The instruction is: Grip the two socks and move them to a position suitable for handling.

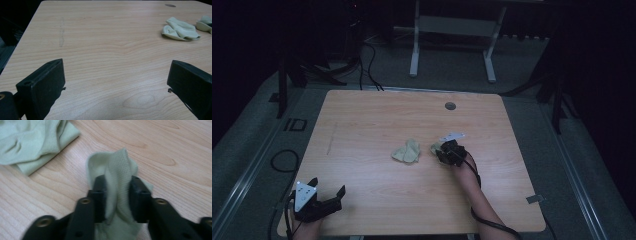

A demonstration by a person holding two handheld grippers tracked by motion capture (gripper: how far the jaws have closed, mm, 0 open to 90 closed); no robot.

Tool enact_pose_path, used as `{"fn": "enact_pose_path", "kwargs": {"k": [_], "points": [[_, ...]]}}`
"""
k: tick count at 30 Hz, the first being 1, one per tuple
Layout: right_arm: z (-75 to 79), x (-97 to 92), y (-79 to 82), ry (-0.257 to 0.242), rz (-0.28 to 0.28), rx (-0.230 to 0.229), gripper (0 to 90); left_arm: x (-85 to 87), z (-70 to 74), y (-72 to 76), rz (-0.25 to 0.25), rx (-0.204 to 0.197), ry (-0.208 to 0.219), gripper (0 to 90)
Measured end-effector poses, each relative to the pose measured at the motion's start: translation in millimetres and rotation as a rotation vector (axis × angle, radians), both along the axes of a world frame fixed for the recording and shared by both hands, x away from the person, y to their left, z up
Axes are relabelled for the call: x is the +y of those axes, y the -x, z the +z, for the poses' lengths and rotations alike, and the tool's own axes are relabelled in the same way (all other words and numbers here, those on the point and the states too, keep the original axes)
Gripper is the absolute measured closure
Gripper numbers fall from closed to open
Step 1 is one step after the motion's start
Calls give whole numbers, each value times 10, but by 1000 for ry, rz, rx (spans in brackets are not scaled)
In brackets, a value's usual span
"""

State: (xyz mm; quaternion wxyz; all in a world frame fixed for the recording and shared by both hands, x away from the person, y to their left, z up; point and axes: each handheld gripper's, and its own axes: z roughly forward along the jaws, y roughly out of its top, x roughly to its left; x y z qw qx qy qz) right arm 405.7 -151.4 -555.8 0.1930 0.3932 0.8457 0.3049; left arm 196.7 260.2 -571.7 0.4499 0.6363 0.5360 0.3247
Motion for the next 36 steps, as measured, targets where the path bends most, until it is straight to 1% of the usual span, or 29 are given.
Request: {"fn": "enact_pose_path", "kwargs": {"k": [1,4,5,6,7,8,10,11,12,15,17,21,24,26,29,31,33,34,36], "points": [[14,15,2,22,9,0,749,-1,2,0,-2,-4,6,17],[36,14,1,23,13,9,765,-6,-1,-5,-6,-5,12,16],[88,5,18,4,7,19,768,-6,-4,-8,-9,-3,9,17],[88,5,18,4,7,19,768,-8,-6,-9,-10,-1,6,17],[113,2,30,2,15,12,768,-13,-9,-11,-12,2,0,17],[199,18,78,12,33,-5,769,-17,-11,-13,-12,3,-5,17],[199,18,78,12,33,-5,769,-19,-11,-14,-10,6,-11,17],[230,22,92,12,40,-8,769,-19,-8,-12,-3,12,-18,17],[341,40,156,5,63,-15,768,-17,-7,-11,0,12,-17,17],[446,65,258,-10,82,-25,768,-9,-7,-14,1,9,-6,17],[505,85,345,-22,92,-28,768,-5,-9,-18,1,11,-2,17],[599,126,516,-23,110,-37,768,-14,-15,-22,-6,19,-1,17],[669,148,640,-34,128,-49,768,-18,-9,-21,-9,22,-2,17],[714,170,735,-41,151,-54,768,-26,1,-13,-6,18,-6,17],[743,206,871,-34,186,-70,767,-47,33,12,2,9,-17,17],[738,232,979,-23,210,-83,767,-67,48,16,-1,2,-12,17],[714,249,1080,-31,234,-86,767,-94,54,15,-9,0,-12,17],[699,260,1130,-24,243,-89,766,-107,54,13,-14,2,-17,17],[651,282,1218,-25,263,-80,766,-138,56,9,-21,4,-20,17]]}}
